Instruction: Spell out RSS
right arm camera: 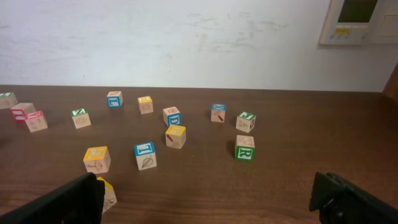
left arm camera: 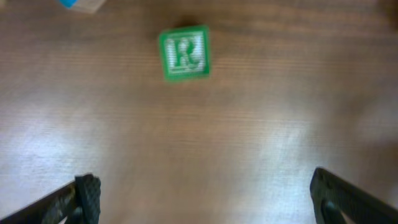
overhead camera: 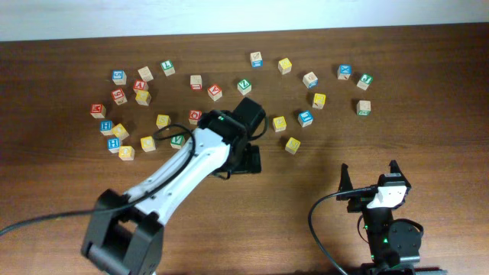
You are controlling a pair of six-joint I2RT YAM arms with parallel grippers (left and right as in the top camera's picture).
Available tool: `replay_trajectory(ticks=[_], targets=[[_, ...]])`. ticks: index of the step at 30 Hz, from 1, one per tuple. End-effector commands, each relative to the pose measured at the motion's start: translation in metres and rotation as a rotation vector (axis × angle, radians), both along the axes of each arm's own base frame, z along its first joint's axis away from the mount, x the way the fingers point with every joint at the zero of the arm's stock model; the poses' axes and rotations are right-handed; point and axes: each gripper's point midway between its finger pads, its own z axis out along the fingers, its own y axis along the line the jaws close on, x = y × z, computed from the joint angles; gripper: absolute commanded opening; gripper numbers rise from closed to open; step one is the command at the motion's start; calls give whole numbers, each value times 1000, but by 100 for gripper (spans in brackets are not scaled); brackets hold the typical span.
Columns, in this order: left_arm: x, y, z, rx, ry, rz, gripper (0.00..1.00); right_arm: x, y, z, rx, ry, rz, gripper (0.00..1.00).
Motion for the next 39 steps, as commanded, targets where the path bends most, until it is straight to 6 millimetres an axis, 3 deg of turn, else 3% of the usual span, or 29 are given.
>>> replay_trajectory(ticks=[1, 2, 3, 5, 6, 7, 9, 12, 18, 20, 28, 30, 34, 37, 39], targets=[[21, 1, -21, 48, -40, 37, 95, 0, -2, -3, 4, 6, -11, 98], [27, 1, -27, 49, -48, 43, 84, 0, -2, -3, 4, 6, -11, 98], [34, 3, -31, 50, -61, 55, 79, 0, -2, -3, 4, 6, -11, 98], [41, 12, -41, 65, -49, 84, 80, 0, -2, -3, 3, 6, -11, 98], [42, 20, -51, 57, -8, 111, 77, 0, -2, -3, 4, 6, -11, 98], [42, 22, -57, 36, 24, 130, 68, 0, -2, -3, 4, 6, -11, 98], [47, 29, -65, 21, 45, 146, 66, 0, -2, -3, 4, 6, -11, 98], [57, 6, -73, -81, 31, 41, 68, 0, -2, -3, 4, 6, -11, 98], [59, 7, -81, -71, 27, 17, 50, 0, -2, -3, 4, 6, -11, 98], [59, 9, -81, -58, 24, 18, 50, 0, -2, -3, 4, 6, -11, 98], [54, 12, -81, -43, 45, 19, 25, 0, -2, -3, 4, 6, -11, 98], [52, 12, -80, -47, 53, 19, 23, 0, -2, -3, 4, 6, -11, 98], [44, 9, -61, -53, 116, 11, 20, 0, -2, -3, 3, 6, -11, 98], [27, 18, -41, -4, 208, 16, 22, 0, -2, -3, 3, 6, -11, 98], [6, 29, -41, 41, 289, 19, 22, 0, -2, -3, 4, 6, -11, 98]])
